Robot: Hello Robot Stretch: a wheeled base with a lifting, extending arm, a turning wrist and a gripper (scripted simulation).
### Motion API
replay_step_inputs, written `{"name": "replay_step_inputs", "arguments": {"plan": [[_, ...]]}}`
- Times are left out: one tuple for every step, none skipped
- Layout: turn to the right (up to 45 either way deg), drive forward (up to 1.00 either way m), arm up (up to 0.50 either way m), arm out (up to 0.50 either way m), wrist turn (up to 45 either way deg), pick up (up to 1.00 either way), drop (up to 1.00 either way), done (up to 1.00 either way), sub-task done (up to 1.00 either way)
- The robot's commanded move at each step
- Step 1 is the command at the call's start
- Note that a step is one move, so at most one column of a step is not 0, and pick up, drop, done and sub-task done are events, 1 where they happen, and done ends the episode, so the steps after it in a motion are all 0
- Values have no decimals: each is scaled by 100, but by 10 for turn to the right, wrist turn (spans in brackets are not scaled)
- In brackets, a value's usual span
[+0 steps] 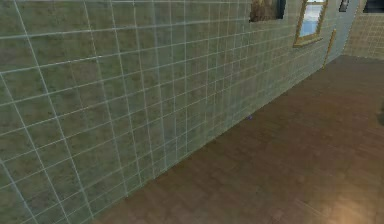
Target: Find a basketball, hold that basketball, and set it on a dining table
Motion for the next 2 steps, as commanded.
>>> {"name": "replay_step_inputs", "arguments": {"plan": [[210, 0, 0, 0, 0, 0, 0, 0, 0], [0, 25, 0, 0, 0, 0, 0, 0, 0]]}}
